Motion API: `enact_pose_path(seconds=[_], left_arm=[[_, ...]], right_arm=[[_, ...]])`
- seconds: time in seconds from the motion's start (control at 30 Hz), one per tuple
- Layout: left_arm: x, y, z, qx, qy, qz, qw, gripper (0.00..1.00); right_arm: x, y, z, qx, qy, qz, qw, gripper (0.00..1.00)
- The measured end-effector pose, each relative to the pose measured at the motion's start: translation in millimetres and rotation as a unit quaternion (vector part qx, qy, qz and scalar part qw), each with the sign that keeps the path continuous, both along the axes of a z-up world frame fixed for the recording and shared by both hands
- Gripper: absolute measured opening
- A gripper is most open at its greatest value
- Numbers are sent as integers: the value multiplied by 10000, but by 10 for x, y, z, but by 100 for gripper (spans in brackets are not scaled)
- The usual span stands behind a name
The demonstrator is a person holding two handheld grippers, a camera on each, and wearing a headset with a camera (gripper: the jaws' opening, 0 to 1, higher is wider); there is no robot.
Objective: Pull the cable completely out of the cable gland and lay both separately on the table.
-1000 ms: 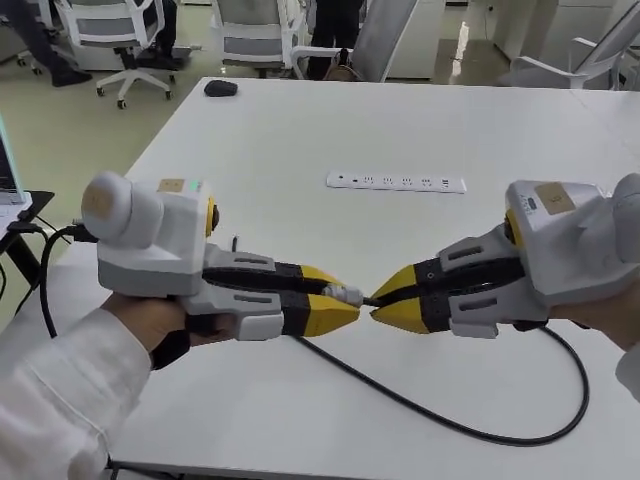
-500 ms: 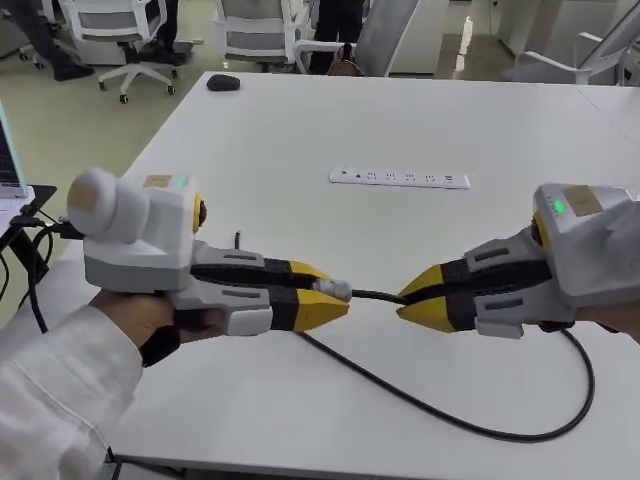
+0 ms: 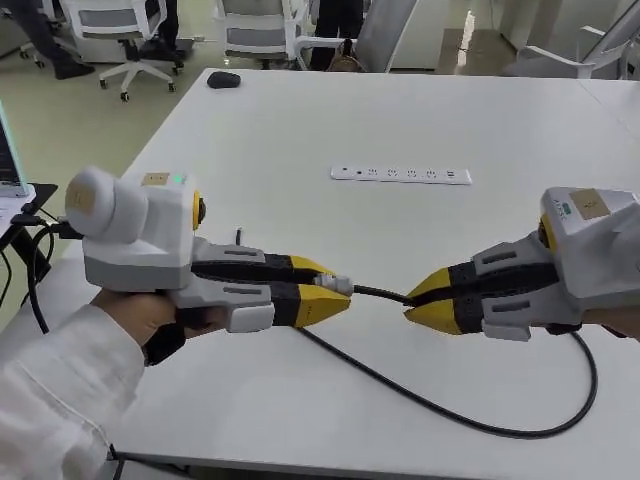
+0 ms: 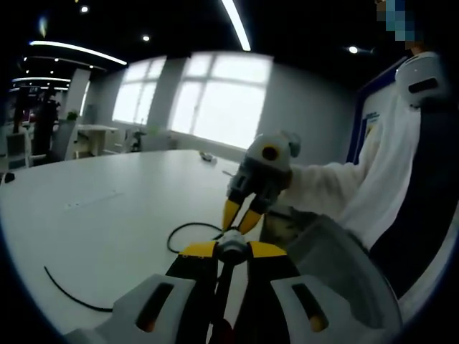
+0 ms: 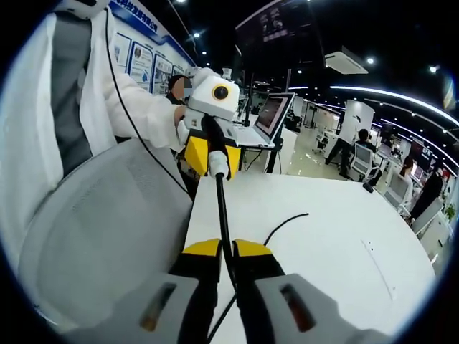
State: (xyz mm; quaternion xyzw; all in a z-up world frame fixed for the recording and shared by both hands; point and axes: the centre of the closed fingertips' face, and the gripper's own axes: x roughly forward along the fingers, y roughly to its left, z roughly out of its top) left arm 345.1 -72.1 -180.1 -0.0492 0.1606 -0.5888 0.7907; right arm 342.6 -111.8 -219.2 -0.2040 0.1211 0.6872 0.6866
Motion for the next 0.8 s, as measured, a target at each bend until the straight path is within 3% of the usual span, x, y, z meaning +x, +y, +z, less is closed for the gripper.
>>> enact_pose_path(seconds=[0.2,0.3,0.37,0.5,0.6,0.8], left_arm=[[-6,-2,-5,33,-15,-5,10000,16],[-6,-3,-5,55,-44,1,10000,16],[-11,-10,-3,45,-39,-12,10000,16],[-18,-21,7,39,-46,-25,10000,16],[-13,-9,13,40,-52,13,10000,16],[-4,19,1,16,-7,48,10000,16]], right_arm=[[16,62,-15,21,79,21,10000,6],[19,168,61,243,149,5,9996,18],[-31,254,45,199,135,135,9996,22],[-5,352,-29,132,61,158,9998,18],[-3,370,-18,218,132,219,9994,5],[17,333,-50,101,62,226,9997,4]])
